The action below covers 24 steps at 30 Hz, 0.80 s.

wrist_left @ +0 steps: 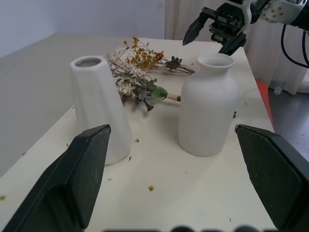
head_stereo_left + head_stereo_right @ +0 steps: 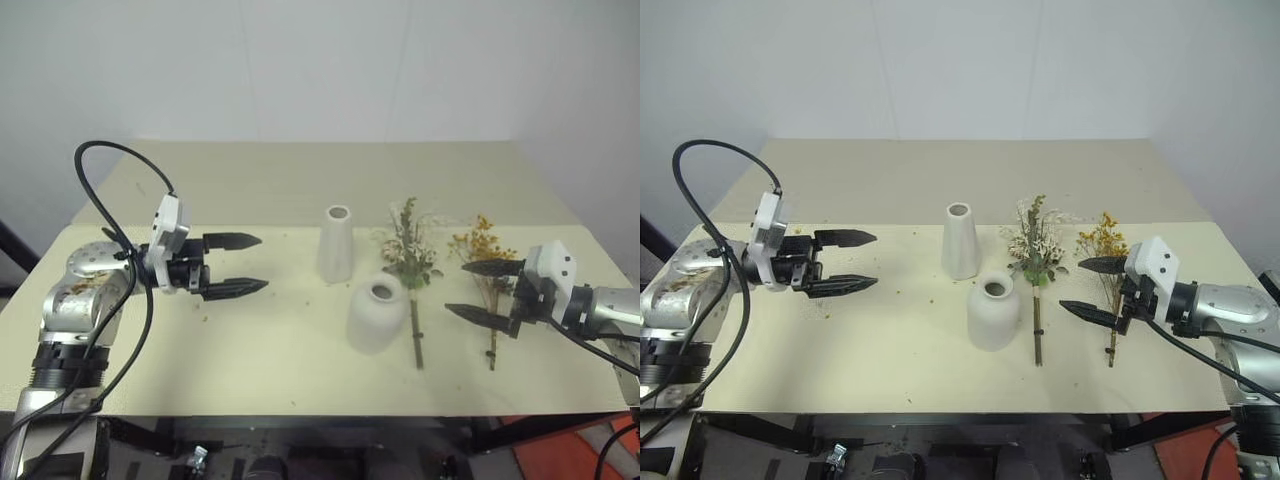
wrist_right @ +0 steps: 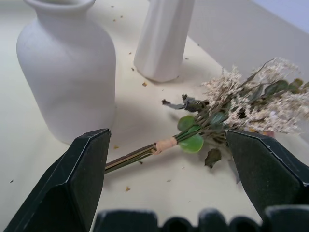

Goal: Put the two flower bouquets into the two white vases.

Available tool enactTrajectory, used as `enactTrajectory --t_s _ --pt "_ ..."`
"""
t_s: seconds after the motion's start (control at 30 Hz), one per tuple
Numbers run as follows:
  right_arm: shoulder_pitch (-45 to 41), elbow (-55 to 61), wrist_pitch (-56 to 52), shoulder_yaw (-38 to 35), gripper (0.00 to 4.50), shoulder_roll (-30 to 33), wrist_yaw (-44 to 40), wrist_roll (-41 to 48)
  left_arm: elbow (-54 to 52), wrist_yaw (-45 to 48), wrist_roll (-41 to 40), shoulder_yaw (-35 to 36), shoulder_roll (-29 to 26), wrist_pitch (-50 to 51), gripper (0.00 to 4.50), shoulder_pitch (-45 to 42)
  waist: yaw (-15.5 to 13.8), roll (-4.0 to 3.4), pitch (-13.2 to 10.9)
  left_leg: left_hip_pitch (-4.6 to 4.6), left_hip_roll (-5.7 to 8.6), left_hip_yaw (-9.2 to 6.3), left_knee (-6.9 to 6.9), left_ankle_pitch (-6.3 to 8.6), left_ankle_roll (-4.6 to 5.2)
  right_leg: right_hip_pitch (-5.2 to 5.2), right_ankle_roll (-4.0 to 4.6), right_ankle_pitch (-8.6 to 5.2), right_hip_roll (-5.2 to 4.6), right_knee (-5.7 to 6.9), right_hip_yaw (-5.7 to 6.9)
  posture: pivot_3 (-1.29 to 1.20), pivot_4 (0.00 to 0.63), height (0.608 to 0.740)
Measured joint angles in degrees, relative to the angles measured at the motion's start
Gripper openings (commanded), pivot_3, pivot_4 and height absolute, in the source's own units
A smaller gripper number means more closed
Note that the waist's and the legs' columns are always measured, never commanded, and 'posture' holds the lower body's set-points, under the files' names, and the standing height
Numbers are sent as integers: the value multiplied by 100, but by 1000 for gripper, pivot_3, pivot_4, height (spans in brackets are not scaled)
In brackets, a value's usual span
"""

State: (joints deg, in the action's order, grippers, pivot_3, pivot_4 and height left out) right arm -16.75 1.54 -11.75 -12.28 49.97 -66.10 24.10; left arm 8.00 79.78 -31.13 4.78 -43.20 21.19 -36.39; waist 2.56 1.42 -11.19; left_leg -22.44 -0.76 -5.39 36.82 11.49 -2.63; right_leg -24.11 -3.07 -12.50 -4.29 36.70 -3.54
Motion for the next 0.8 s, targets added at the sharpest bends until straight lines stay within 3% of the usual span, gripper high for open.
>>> enactTrajectory --t_s 0.37,0.6,0.8 --pt "-286 -118 -397 -96 4479 3 173 277 443 128 212 -253 206 -226 4500 -832 3 0 0 -1 0 0 0 1 2 -1 0 0 1 0 -1 0 150 740" --pt "-326 -111 -782 -237 4479 62 305 434 441 158 264 -351 287 -250 4500 -870 12 0 0 -1 0 0 0 1 2 -2 0 0 1 2 -2 0 150 740" --pt "-1075 106 -2451 -183 4479 152 1599 426 416 220 316 -466 327 -236 4500 -969 14 0 0 -4 0 2 0 1 2 -8 0 0 3 2 -6 0 150 740"
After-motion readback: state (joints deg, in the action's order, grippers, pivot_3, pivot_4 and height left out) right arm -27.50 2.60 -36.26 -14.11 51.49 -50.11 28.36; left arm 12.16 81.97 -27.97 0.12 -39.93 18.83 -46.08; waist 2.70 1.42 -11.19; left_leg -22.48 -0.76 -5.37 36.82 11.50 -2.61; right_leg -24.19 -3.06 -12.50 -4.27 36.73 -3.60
